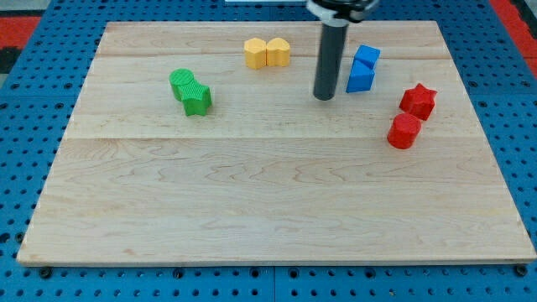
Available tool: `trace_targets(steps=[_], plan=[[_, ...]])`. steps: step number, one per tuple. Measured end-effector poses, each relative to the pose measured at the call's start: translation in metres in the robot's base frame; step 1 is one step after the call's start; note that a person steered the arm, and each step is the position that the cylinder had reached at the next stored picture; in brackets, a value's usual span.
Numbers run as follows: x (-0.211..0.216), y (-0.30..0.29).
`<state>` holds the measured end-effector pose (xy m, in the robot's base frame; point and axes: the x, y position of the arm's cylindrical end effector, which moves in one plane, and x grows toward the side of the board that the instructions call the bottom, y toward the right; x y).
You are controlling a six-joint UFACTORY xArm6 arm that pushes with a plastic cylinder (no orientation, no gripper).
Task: Move the red circle left a bit
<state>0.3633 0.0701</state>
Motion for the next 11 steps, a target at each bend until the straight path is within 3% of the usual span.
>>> trace_targets(steps=[1, 2, 3, 4, 11], plan=[[0.004, 0.002], [0.045, 0.002], [0.045, 0.003], [0.076, 0.004], [0.076, 0.095]])
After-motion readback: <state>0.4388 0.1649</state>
